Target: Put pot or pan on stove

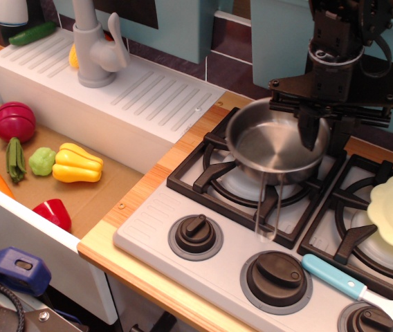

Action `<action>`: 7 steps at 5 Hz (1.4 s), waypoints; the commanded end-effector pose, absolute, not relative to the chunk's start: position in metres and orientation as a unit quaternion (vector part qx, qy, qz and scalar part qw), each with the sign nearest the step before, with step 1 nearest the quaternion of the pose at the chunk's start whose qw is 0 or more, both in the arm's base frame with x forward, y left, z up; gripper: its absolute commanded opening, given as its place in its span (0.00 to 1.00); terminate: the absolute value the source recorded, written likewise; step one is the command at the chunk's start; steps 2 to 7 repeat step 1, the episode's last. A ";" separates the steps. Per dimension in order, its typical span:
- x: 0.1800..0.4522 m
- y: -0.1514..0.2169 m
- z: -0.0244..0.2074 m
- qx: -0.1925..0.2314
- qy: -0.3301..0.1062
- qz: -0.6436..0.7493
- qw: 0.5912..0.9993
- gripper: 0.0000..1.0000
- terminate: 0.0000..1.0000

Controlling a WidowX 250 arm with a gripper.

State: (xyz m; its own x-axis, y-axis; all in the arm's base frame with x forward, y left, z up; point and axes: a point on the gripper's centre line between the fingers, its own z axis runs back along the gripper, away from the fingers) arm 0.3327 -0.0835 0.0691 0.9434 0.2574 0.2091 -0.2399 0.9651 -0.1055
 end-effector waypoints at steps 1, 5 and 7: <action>0.339 -0.086 0.082 -0.047 -0.131 0.126 0.982 1.00 1.00; 0.339 -0.086 0.082 -0.047 -0.131 0.126 0.982 1.00 1.00; 0.339 -0.086 0.082 -0.047 -0.131 0.126 0.982 1.00 1.00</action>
